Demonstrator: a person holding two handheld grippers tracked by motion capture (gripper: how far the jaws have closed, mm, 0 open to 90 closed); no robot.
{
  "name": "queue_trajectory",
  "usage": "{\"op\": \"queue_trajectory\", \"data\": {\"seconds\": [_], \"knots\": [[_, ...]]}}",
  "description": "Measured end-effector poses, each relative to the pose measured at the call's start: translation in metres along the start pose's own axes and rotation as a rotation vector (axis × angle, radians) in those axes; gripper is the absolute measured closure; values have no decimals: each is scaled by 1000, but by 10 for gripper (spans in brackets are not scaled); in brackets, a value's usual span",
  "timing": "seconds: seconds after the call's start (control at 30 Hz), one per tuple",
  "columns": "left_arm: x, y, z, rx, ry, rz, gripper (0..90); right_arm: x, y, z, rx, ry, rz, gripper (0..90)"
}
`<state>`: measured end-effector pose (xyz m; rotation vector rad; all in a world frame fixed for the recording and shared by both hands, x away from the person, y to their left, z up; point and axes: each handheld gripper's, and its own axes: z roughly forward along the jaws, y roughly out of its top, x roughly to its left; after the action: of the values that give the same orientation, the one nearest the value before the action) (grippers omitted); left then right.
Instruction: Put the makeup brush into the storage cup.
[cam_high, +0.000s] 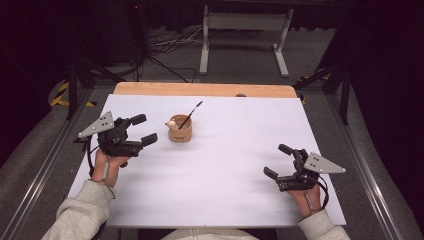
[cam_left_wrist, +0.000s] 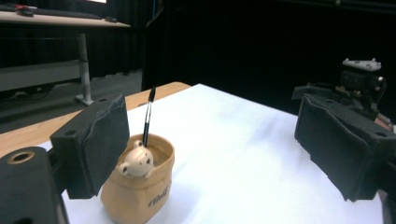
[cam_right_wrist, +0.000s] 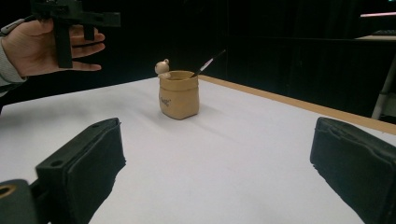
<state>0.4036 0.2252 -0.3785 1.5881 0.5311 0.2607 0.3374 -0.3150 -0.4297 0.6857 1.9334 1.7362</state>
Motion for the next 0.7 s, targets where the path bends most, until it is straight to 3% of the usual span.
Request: {"op": "queue_trajectory", "data": {"seconds": [0.7], "knots": [[-16,-43,-15,21,-14,-56,80,1,-4,2,22,19,1,31]]}}
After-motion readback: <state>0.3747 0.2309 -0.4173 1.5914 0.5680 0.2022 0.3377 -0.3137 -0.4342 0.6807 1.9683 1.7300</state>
